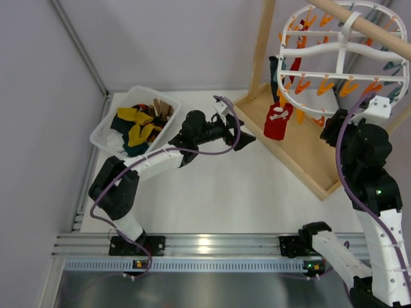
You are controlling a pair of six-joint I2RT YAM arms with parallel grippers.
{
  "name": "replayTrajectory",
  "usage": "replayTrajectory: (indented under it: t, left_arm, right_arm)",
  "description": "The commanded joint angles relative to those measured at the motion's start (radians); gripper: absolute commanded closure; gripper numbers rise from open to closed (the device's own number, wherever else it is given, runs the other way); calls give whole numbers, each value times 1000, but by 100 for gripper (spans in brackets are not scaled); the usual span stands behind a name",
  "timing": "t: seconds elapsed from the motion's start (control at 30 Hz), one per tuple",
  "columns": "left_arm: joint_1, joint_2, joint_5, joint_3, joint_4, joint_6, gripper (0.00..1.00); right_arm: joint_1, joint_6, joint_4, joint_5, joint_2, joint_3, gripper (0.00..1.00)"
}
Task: Remove the socks clipped to the hanger
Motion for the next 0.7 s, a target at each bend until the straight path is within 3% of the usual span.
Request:
replayTrajectory:
  t: [0.0, 0.07, 0.3, 0.33, 0.57, 0.63, 0.67]
  left_arm:
    - [-6, 100, 103, 107, 145, 55, 2]
    - [-5, 134, 106, 156, 145, 63, 2]
    - [-14, 283, 285, 317, 145, 17, 1]
    - [-19, 296, 312, 346, 145, 12, 2]
    - [-57, 401, 321, 400, 145, 11, 3]
    - [-60, 422, 308, 423, 145, 1, 9]
    - [-59, 435, 291, 431, 145, 0, 17]
  right_arm:
    - [-15, 6, -32, 3, -12, 37, 45]
    - [-16, 5, -37, 15, -16, 34, 26]
    - [-15, 17, -75, -15, -26, 57, 9]
    - [-16, 19, -84, -27, -24, 65, 1]
    - [-16, 39, -178, -162, -41, 155, 1]
    - [-16, 42, -189, -190, -52, 166, 1]
    - [-16, 45, -193, -224, -62, 173, 1]
